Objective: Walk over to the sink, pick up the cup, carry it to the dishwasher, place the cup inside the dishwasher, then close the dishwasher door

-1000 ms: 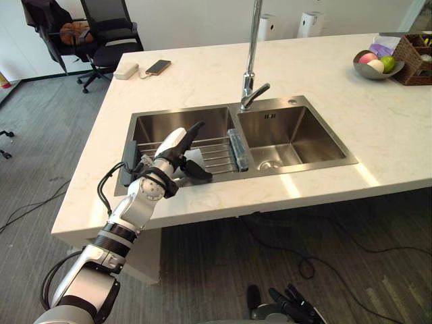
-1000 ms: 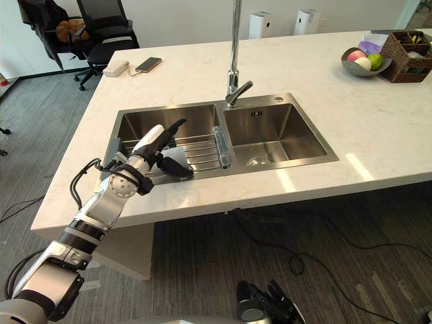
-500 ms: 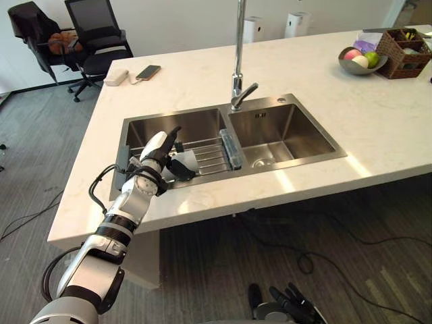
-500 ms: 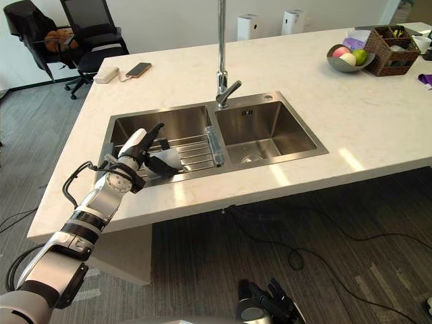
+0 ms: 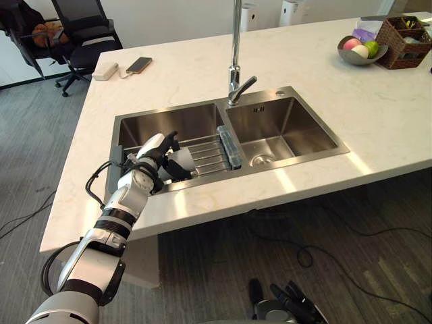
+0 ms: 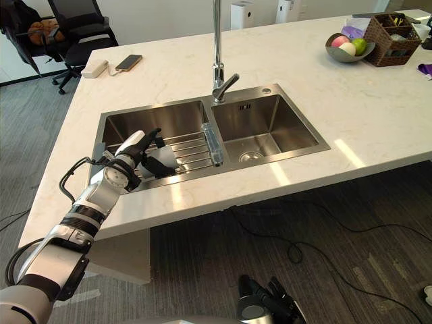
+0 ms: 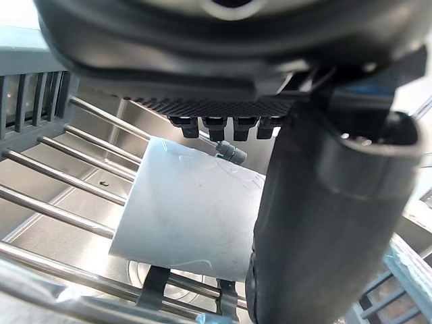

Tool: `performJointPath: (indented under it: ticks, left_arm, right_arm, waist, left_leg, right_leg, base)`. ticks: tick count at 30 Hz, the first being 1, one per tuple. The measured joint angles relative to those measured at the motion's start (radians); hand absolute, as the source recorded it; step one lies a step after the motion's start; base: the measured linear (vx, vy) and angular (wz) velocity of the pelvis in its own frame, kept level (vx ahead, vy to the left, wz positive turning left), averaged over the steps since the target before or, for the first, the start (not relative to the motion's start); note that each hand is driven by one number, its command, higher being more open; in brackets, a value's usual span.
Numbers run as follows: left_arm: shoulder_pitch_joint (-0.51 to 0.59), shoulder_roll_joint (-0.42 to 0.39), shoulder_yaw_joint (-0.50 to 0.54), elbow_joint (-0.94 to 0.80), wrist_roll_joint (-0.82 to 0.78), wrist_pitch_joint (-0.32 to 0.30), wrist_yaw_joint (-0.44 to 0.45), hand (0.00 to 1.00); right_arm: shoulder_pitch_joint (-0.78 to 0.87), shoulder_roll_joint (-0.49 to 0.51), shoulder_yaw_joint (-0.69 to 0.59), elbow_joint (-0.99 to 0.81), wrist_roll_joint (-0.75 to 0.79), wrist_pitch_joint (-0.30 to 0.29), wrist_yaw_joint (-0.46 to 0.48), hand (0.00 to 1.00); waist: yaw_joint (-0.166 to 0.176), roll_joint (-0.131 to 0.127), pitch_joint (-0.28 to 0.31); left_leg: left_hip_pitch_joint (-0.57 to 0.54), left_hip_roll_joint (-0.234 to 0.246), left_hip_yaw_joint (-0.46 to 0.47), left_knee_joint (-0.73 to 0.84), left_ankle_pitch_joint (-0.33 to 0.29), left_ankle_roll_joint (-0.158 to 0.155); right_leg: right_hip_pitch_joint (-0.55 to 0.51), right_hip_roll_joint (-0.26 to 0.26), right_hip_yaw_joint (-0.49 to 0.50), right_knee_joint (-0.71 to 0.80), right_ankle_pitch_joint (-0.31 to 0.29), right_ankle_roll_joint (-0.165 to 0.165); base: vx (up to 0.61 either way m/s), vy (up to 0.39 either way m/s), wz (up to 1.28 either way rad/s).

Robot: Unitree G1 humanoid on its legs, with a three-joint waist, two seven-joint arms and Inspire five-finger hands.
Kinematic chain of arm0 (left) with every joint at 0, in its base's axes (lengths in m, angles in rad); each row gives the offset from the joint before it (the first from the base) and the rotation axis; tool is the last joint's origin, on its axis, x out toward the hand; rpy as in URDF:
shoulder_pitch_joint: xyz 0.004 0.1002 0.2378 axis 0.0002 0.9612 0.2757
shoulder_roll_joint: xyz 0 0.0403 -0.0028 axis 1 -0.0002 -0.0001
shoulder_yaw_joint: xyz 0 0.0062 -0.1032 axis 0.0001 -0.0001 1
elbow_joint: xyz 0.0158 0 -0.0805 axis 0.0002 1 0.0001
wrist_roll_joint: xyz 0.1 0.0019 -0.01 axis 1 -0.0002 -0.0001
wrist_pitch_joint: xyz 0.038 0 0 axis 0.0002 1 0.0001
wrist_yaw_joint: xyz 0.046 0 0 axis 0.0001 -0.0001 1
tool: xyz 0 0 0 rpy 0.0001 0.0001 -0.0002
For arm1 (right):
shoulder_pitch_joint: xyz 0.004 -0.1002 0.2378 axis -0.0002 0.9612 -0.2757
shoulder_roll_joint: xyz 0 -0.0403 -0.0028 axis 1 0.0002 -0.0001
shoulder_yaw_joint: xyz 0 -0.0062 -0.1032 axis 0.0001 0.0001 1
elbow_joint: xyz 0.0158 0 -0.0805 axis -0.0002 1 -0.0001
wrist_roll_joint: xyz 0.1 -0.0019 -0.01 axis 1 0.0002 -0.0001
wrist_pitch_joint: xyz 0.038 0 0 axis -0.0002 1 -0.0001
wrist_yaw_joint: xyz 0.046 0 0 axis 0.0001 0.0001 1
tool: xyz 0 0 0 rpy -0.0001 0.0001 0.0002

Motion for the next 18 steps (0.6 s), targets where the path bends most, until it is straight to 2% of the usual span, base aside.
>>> performJointPath:
  ticks: [11, 18]
  left_arm:
    - [-0.017, 0.013, 0.020, 0.020, 0.010, -0.002, -0.039, 1.00]
    - [-0.032, 0.017, 0.037, 0.017, 0.034, 0.009, -0.136, 1.00]
  right_arm:
    - [-0.001, -0.002, -0.019, -0.010, -0.002, 0.019, 0.000, 1.00]
    - [-0.004, -0.006, -0.018, -0.011, -0.006, 0.038, 0.000, 1.00]
  waist:
    - [-0.001, 0.012, 0.004]
    - [-0.001, 0.014, 0.003]
  left_leg:
    - [-0.002, 0.007, 0.003, 0.004, -0.001, -0.001]
    - [-0.003, 0.006, -0.002, 0.004, 0.000, -0.001]
  right_leg:
    - [-0.002, 0.006, -0.003, 0.000, 0.000, 0.000]
    - [-0.001, 0.004, -0.008, 0.000, 0.000, 0.000]
  base:
    - [-0.04, -0.019, -0.01]
    - [-0.01, -0.002, 0.01]
